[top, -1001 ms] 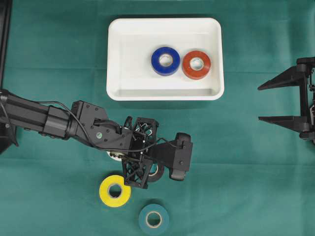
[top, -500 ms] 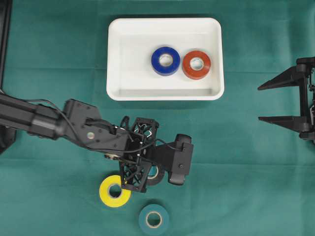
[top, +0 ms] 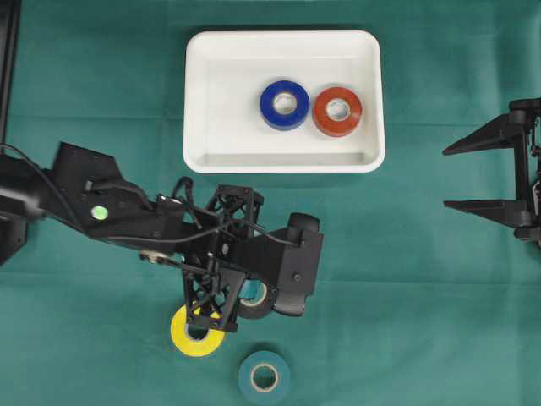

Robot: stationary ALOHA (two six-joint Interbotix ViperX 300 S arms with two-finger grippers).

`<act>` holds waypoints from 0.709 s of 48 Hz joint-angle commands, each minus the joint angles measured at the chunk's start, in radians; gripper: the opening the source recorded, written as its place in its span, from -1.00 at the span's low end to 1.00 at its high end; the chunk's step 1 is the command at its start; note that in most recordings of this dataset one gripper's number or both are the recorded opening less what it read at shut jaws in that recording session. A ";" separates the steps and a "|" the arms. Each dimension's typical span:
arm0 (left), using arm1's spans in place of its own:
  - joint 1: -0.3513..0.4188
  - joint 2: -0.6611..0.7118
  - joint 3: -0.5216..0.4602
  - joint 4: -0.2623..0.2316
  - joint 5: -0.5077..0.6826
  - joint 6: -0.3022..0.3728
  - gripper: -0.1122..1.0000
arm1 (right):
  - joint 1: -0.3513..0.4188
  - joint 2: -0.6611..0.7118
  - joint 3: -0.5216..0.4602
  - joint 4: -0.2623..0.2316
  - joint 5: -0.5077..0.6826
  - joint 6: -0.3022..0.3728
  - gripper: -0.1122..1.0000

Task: Pick up the tape from a random location and place it into the white case.
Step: 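Lower the left gripper fingers into the black roll's hole and close, then lift the black roll with the left gripper toward the tray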

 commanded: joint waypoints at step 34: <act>-0.009 -0.187 -0.097 0.003 0.135 0.002 -0.50 | 0.003 0.008 -0.023 0.000 -0.003 -0.003 0.71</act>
